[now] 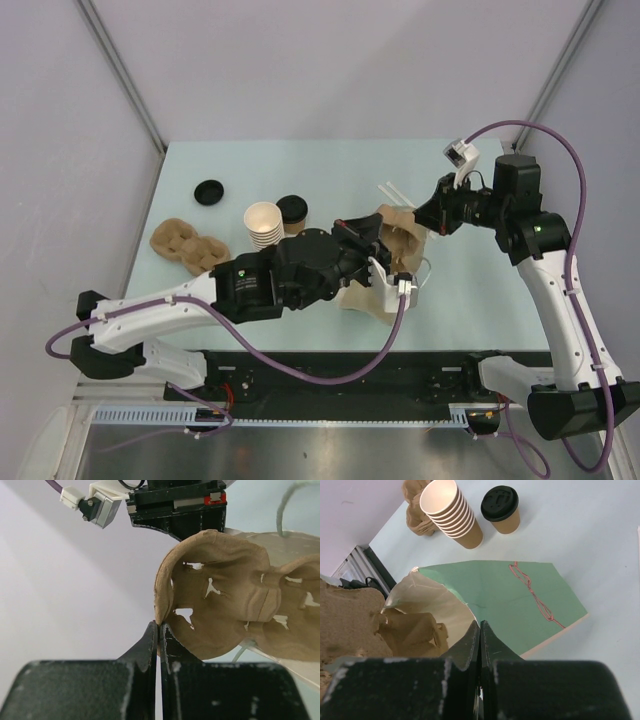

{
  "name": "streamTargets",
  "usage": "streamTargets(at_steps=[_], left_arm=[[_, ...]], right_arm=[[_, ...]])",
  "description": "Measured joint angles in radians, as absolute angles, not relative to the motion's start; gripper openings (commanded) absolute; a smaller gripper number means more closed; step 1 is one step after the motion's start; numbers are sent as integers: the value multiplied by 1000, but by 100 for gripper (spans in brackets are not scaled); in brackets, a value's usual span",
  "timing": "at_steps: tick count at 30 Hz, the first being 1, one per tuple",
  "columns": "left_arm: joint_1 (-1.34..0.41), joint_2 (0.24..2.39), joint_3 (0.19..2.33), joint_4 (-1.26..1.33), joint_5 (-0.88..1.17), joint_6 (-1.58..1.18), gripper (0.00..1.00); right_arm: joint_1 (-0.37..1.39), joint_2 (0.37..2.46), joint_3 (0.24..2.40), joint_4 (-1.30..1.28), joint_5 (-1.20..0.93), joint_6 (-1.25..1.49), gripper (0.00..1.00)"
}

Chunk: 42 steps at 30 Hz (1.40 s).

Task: Pack the takeout coffee

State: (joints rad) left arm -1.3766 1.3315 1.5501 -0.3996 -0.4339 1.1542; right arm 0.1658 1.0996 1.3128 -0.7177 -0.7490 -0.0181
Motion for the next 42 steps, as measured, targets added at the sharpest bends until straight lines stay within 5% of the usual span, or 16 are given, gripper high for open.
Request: streamTargets(at_steps=[24,42], left_arm=[[-1379,1303,1212,-183,-443,1189,0],[-1319,1314,1174,47,-449,1267,0]], right_arm=[[187,1111,1313,-706,-793,-3,0],[202,1119,1313,-701,-806,7,0]])
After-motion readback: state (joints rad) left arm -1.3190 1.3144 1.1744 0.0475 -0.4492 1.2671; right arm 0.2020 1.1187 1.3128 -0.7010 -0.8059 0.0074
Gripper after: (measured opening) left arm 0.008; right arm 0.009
